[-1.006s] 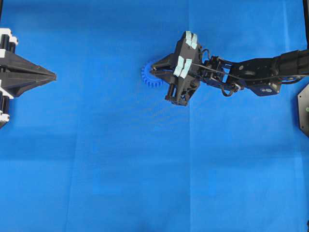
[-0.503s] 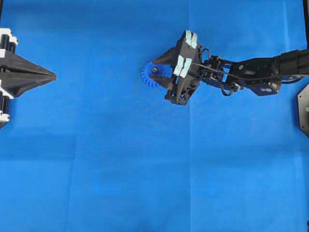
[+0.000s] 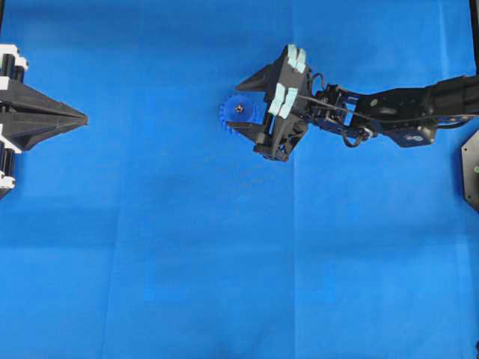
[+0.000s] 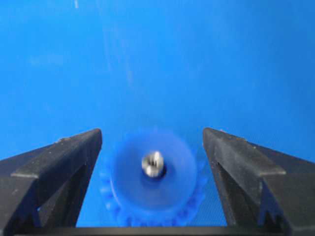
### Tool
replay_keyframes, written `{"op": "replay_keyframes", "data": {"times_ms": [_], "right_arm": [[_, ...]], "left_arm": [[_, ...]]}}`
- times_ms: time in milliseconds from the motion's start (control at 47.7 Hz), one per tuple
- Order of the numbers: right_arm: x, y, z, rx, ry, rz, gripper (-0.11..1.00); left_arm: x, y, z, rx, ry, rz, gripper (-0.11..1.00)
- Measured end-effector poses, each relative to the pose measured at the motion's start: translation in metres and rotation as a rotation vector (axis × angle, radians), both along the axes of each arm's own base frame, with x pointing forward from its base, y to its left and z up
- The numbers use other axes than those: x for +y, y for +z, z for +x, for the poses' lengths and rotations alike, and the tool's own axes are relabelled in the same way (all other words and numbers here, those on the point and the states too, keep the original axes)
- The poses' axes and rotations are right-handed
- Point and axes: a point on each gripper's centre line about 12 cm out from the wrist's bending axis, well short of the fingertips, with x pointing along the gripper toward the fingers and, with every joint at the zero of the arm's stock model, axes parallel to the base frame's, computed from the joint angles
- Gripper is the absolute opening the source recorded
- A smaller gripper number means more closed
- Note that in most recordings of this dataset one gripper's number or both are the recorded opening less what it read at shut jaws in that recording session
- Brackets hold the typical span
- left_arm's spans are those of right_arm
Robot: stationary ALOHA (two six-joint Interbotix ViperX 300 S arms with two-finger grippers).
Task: Insert the shaft placed at a random location into the center hole of the small gear at another random location.
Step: 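Open the right gripper and withdraw it up and right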
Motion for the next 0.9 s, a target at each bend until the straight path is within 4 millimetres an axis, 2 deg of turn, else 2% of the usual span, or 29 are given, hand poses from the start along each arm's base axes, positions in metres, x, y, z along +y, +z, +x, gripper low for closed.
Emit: {"op": "replay_keyframes", "data": {"times_ms": [126,314,650,776,901], "right_arm": [[0.001,0.021,-0.002,-0.039,0.003,-0.002,0.77],[0.002,0.043,-0.005,-0.073,0.009,-0.001,0.77],[0.003,0.048,-0.009,-0.067,0.013,0.004,0.77],[0.005,0.055,-0.02,-0.074,0.015,0.005,0.77],[0.01,0.064,-0.04,-0.087,0.019,0.002,0.77]], "left_arm": [[0.0,0.0,0.0,0.0,0.0,0.0,0.0],[0.0,0.0,0.0,-0.002,0.0,0.0,0.0],[0.0,0.001,0.0,-0.003,0.0,0.0,0.0],[0.0,0.001,0.0,-0.005,0.0,0.0,0.0],[0.0,0.001,0.0,-0.003,0.0,-0.002,0.0]]}}
